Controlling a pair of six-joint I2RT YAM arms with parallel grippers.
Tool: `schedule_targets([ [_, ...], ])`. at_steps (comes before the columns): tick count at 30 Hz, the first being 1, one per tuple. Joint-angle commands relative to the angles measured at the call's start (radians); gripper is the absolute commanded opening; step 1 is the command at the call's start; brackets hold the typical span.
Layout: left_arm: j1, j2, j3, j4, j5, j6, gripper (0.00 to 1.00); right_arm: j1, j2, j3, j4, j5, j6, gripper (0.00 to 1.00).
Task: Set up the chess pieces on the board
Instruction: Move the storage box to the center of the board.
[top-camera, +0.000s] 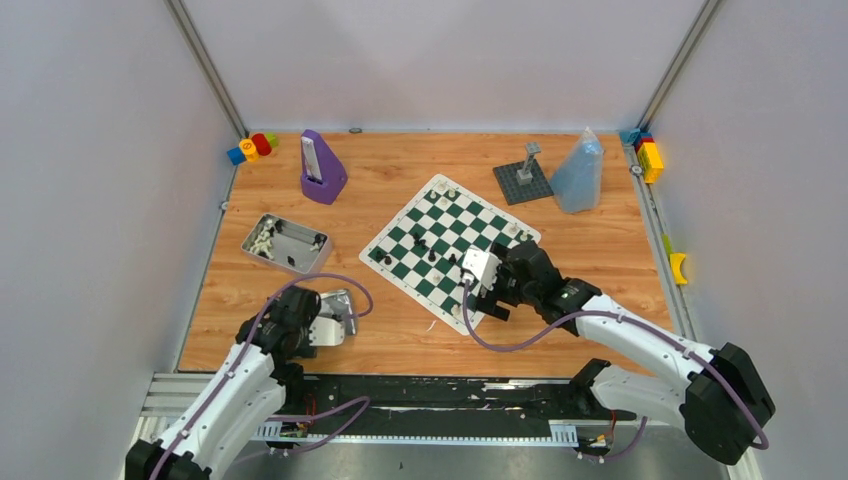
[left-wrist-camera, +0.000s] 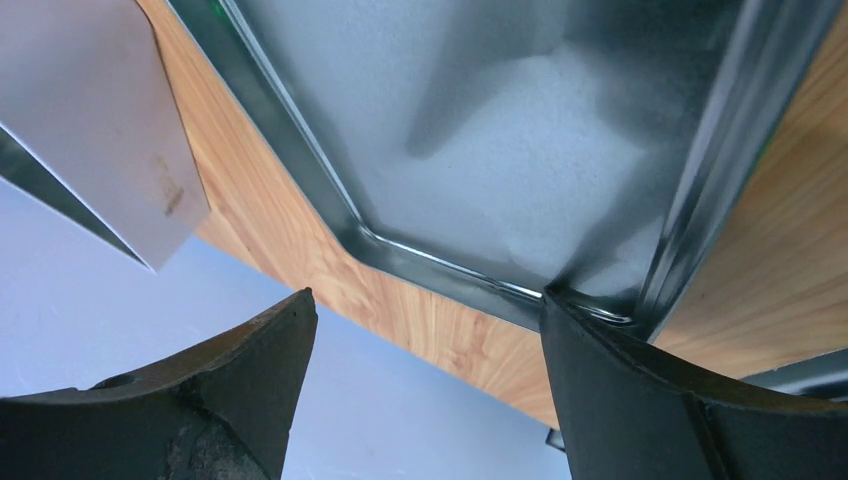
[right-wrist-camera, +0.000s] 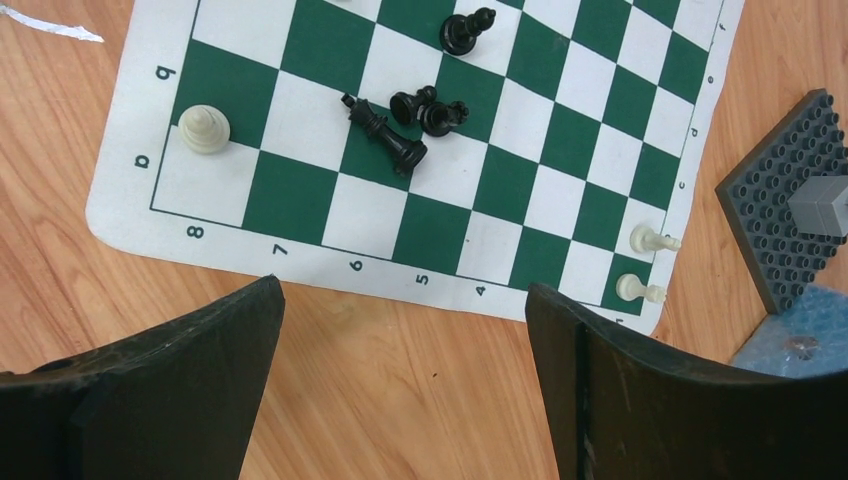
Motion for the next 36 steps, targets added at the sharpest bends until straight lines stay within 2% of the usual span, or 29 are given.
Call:
schedule_targets([
  [1,0.100,-0.069,-0.022,-0.030,-0.049,0.167,0.89,-0.005,0.023,0.079,-0.008,-0.046,0.026,0.93],
  [5,0.200,-0.073,-0.021,0.045,-0.052,0.251,0.89,-0.004,0.058,0.100,-0.027,-0.085,0.056,0.93],
  [10,0.292,-0.002,0.042,0.131,-0.026,0.277,0.90,-0.004,0.117,0.091,-0.016,-0.111,0.101,0.92],
  [14,0.299,0.067,0.119,0.139,-0.009,0.218,0.92,-0.003,0.164,0.082,0.003,-0.101,0.123,0.92],
  [17,0.299,0.092,0.157,0.128,0.004,0.176,0.99,0.002,0.194,0.087,0.004,-0.100,0.139,0.92],
  [22,0.298,0.103,0.245,0.063,0.066,0.088,1.00,0.032,0.256,0.097,0.015,-0.074,0.161,0.91],
  [28,0.299,0.148,0.420,-0.037,0.232,-0.097,1.00,0.058,0.341,0.112,0.024,-0.038,0.178,0.90],
  [31,0.299,0.191,0.509,-0.047,0.332,-0.184,1.00,0.068,0.369,0.119,0.022,-0.013,0.184,0.89],
  [36,0.298,0.242,0.574,-0.027,0.432,-0.292,1.00,0.070,0.357,0.106,-0.003,0.005,0.177,0.88],
])
